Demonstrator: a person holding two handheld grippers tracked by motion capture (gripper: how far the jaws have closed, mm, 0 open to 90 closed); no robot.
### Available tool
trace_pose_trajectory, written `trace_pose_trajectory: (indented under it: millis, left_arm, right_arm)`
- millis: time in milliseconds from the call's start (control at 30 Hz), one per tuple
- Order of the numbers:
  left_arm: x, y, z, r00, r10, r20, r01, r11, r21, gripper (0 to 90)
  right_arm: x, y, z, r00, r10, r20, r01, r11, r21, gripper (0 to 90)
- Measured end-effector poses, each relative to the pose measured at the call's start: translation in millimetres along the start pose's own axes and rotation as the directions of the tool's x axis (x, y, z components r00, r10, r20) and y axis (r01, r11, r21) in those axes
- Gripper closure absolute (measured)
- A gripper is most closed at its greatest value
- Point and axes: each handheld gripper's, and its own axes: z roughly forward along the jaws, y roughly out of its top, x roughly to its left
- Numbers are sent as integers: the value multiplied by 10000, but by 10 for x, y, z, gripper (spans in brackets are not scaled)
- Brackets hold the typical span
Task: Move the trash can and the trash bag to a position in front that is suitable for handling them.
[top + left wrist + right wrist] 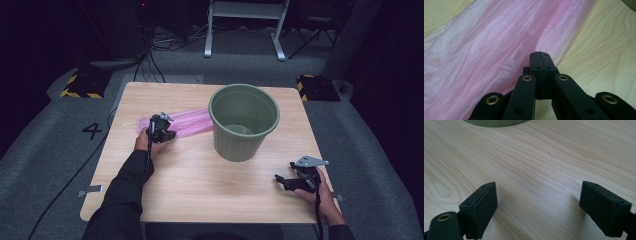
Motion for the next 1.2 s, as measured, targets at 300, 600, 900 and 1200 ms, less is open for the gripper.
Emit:
trace_pose_trajectory:
  millis: [300,600,900,1200]
  left_arm:
    - [-311,-177,-130,9999,-149,74,149,9999,-8,883]
    - [-478,-311,-403,9995,309,-59,-313,9966,-758,575]
    - [-39,-460,-800,9929,-89,-1186,-94,9882,-1531,211]
    - [406,-648,-613,9906,-1147,-742,1050,9868,-1229,286]
  right_arm:
    - [0,0,0,10000,0,2,0,10000,-2,147]
    - [0,0,0,10000,4,1,-4,10000,0,148]
    - [1,0,0,10000,8,4,-8,10000,-4,147]
    - [0,2,2,10000,-11,-10,11,10000,4,147]
